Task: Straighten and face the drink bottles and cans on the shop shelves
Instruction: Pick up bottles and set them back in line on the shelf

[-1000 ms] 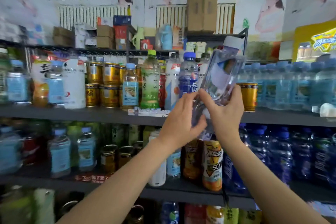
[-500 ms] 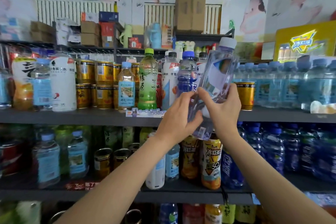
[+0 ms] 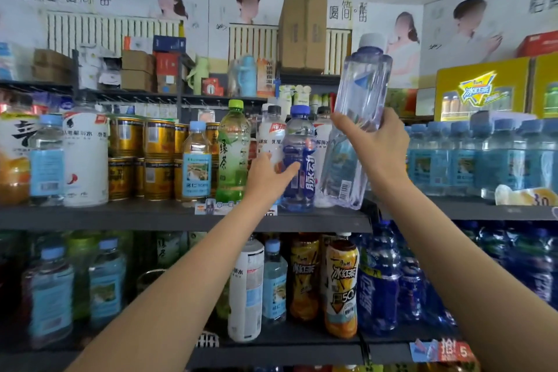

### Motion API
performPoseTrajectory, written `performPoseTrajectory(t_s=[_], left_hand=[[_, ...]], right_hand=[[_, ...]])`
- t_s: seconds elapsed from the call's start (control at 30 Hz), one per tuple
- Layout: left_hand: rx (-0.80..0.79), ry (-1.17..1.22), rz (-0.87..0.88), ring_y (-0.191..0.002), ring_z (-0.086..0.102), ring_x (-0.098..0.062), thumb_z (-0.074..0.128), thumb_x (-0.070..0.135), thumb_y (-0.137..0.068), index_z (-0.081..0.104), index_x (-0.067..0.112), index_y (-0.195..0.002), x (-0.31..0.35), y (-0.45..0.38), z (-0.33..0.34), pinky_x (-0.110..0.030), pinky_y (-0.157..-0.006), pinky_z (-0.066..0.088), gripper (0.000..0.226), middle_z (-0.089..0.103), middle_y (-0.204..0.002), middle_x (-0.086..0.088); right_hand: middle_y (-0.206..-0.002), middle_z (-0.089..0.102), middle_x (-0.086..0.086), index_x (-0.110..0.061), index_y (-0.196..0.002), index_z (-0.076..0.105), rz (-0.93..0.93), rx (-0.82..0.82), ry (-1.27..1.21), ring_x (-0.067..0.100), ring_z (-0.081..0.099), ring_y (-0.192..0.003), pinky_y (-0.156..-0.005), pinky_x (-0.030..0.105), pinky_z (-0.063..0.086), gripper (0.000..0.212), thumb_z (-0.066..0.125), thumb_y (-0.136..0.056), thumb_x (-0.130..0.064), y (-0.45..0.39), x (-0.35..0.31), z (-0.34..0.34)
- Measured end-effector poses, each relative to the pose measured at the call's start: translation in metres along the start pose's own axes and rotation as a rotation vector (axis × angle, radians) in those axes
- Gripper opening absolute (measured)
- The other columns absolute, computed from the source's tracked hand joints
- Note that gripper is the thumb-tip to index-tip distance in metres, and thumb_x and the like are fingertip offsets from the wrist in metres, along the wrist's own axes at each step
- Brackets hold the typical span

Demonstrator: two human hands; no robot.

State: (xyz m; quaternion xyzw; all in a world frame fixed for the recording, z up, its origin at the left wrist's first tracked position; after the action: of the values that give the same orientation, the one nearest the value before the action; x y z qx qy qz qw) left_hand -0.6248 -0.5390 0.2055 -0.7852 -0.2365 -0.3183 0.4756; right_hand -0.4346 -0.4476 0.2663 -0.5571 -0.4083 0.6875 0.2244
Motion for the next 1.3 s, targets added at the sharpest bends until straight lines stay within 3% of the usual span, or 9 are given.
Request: performPoseTrajectory(t_s=[0.17,0.33,0.43,0.57,0.73,0.87,1.0,1.17,1.3], left_hand=[[-0.098,-0.009,-0.058,-0.109,0.057,-0.024,0.073,0.037,-0.077,0.046,0.004,-0.120,-0.014,-0.013,0.040,-0.029,-0.084,0.043,0.060,0.058,-0.115,-0.005],[-0.069,-0.228,-0.062,-0.113,0.055,-0.026,0.080,0.045,-0.065,0.049,0.010,-0.124,-0.022,-0.024,0.053,-0.036,-0.093,0.046,0.075,0.057,-0.121,-0.007],[-0.087,-0.181,-0.076,-0.110,0.056,-0.025,0.082,0.047,-0.059,0.049,0.009,-0.122,-0.021,-0.024,0.052,-0.041,-0.093,0.048,0.080,0.058,-0.120,-0.008],[-0.116,-0.148,-0.015,-0.100,0.060,-0.021,0.080,0.042,-0.066,0.059,0.015,-0.107,-0.008,-0.015,0.064,-0.037,-0.087,0.051,0.053,0.063,-0.108,-0.003],[-0.174,-0.145,0.067,-0.093,0.064,-0.023,0.079,0.049,-0.060,0.066,0.015,-0.101,0.021,-0.009,0.100,-0.037,-0.081,0.053,0.054,0.068,-0.100,-0.006],[-0.177,-0.177,0.052,-0.095,0.061,-0.021,0.076,0.041,-0.070,0.062,0.014,-0.104,0.026,-0.012,0.115,-0.028,-0.071,0.045,0.046,0.066,-0.104,-0.004],[-0.105,-0.207,0.086,-0.102,0.056,-0.024,0.075,0.040,-0.071,0.051,0.008,-0.115,0.023,-0.011,0.114,-0.029,-0.074,0.042,0.059,0.059,-0.111,-0.008],[-0.129,-0.219,0.127,-0.104,0.053,-0.026,0.064,0.033,-0.083,0.053,0.008,-0.116,0.024,-0.007,0.120,-0.026,-0.073,0.036,0.043,0.054,-0.112,-0.011],[-0.126,-0.231,0.155,-0.112,0.048,-0.025,0.062,0.034,-0.086,0.049,0.012,-0.125,0.023,-0.007,0.119,-0.026,-0.081,0.034,0.047,0.048,-0.119,-0.010]], right_hand=[[-0.098,0.059,0.001,-0.009,-0.106,0.057,0.102,0.030,0.075,0.019,0.056,-0.090,-0.078,0.036,0.045,0.054,0.074,-0.072,-0.047,-0.016,0.029,-0.027],[-0.111,0.062,0.012,-0.002,-0.112,0.058,0.139,-0.030,0.164,0.028,0.058,-0.101,-0.081,0.039,0.044,0.069,0.073,-0.069,-0.054,-0.020,0.058,-0.029],[-0.108,0.063,0.011,-0.003,-0.108,0.059,0.152,-0.035,0.176,0.026,0.058,-0.098,-0.079,0.036,0.043,0.063,0.073,-0.070,-0.051,-0.021,0.071,-0.028],[-0.101,0.062,0.005,-0.008,-0.103,0.059,0.146,-0.044,0.165,0.021,0.057,-0.092,-0.076,0.032,0.041,0.051,0.074,-0.073,-0.046,-0.023,0.079,-0.026],[-0.104,0.063,0.005,-0.005,-0.109,0.057,0.126,-0.035,0.222,0.023,0.058,-0.096,-0.076,0.034,0.045,0.072,0.075,-0.064,-0.058,-0.029,0.080,-0.028],[-0.079,0.055,-0.007,-0.017,-0.084,0.051,0.059,-0.076,0.271,0.013,0.053,-0.075,-0.058,0.022,0.039,0.042,0.076,-0.070,-0.048,-0.030,0.080,-0.032],[-0.083,0.057,-0.002,-0.014,-0.090,0.054,0.070,-0.099,0.293,0.014,0.053,-0.076,-0.062,0.028,0.042,0.043,0.074,-0.072,-0.047,-0.027,0.086,-0.026],[-0.087,0.059,0.001,-0.012,-0.094,0.057,0.114,-0.108,0.271,0.018,0.055,-0.081,-0.068,0.030,0.043,0.043,0.074,-0.073,-0.046,-0.022,0.096,-0.024],[-0.092,0.062,0.006,-0.007,-0.100,0.058,0.149,-0.102,0.271,0.021,0.057,-0.086,-0.073,0.034,0.045,0.052,0.073,-0.073,-0.048,-0.020,0.100,-0.025]])
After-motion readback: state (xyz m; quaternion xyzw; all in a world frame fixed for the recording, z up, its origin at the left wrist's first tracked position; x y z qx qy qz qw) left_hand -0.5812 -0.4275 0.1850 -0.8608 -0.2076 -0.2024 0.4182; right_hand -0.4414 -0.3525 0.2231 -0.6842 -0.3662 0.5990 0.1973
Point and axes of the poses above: each hand's wrist, its own y-axis away from the middle knuckle, its own z-axis out of the palm, x = y × z, the point moved 8 cm from there along -y, towards the middle knuckle
